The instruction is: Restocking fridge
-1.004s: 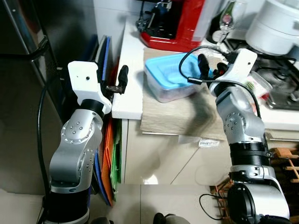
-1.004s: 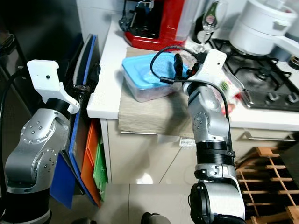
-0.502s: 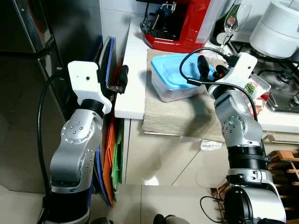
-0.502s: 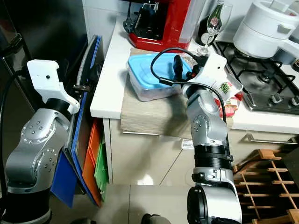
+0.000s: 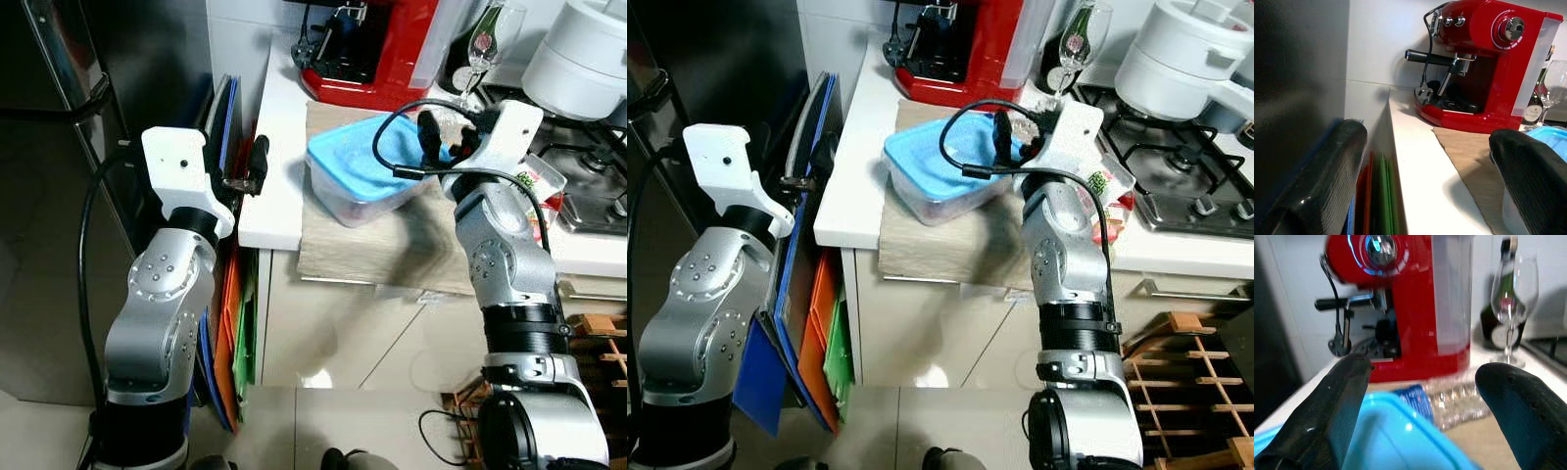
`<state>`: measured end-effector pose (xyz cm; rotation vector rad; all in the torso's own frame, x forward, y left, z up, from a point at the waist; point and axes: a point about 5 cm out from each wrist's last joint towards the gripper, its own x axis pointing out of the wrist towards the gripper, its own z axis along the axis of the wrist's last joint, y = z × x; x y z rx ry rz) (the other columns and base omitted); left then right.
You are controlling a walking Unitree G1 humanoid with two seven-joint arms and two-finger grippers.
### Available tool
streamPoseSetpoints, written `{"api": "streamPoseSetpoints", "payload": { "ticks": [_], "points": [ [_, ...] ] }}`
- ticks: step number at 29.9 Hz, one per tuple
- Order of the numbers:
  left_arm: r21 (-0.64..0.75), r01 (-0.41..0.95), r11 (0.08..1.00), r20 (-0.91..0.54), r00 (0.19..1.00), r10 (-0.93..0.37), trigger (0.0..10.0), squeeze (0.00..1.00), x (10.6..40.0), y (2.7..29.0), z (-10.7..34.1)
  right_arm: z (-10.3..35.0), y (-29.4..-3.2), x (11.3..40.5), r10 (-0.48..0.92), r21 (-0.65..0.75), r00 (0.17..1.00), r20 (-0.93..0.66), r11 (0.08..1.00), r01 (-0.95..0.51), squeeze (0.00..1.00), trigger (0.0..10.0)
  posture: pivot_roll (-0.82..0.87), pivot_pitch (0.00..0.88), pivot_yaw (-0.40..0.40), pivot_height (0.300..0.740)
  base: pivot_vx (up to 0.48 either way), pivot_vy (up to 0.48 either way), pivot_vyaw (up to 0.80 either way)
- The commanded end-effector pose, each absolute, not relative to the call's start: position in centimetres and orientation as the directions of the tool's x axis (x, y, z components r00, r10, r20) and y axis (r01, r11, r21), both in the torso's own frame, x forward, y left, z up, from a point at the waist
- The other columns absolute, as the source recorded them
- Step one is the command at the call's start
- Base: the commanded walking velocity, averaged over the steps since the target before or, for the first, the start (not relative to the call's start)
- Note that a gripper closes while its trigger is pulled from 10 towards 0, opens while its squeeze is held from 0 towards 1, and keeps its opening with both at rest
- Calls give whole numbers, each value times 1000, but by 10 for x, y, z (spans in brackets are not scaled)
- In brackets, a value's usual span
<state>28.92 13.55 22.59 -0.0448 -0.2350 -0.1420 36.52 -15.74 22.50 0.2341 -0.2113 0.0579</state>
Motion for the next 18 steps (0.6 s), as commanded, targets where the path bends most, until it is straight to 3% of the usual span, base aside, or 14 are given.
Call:
{"api": "streamPoseSetpoints", "payload": {
  "ticks": [1, 5, 18],
  "points": [
    [-25, 162, 986, 251, 956, -150, 10000, 0, 290, 130, 229, 230, -164, 363, 2, 198, 969, 246, 979, -53, 0, 10000, 45, 52, -112, 740, 0, 0, 0],
    [-25, 162, 987, 250, 956, -151, 10000, 0, 290, 130, 229, 228, -166, 360, -9, 189, 969, 249, 981, -40, 0, 10000, 45, 52, -112, 740, 0, 0, 0],
    [-25, 163, 986, 249, 957, -152, 10000, 0, 289, 130, 228, 202, -178, 361, -62, 498, 995, 81, 867, 13, 0, 10000, 43, 53, -115, 740, 0, 0, 0]
  ]
}}
